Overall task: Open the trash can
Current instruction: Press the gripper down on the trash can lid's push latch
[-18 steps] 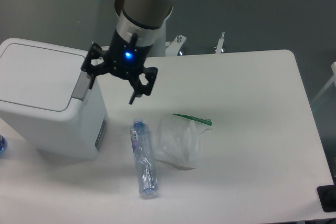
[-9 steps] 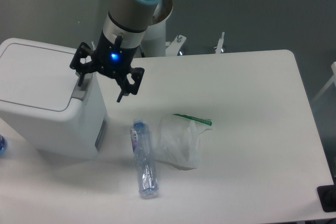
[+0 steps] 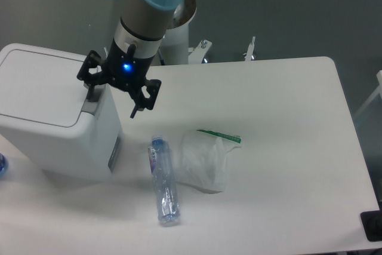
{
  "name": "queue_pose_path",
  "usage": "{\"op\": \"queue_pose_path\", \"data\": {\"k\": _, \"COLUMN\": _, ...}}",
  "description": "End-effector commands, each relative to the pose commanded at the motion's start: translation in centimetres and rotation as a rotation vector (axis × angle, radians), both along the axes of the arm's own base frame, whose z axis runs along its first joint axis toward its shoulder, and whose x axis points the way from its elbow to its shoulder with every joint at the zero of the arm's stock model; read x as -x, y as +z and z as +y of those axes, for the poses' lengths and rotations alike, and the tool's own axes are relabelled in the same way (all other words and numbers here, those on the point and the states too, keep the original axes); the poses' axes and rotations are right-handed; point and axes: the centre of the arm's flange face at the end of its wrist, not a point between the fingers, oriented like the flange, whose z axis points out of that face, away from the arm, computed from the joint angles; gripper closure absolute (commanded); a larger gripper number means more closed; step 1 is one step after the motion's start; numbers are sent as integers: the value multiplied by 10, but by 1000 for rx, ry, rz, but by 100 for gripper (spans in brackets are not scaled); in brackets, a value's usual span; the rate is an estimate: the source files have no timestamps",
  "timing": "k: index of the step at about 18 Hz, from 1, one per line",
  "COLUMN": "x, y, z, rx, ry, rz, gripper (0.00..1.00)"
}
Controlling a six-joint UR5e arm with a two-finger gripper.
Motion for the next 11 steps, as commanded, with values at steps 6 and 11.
{"op": "queue_pose_path", "data": {"k": 6, "x": 0, "y": 4, "z": 0, "rx": -5, "ry": 0, "rz": 6, "gripper": 0}}
{"op": "queue_pose_path", "data": {"k": 11, "x": 0, "y": 6, "z": -2, "rx": -6, "ry": 2, "rz": 7, "gripper": 0}}
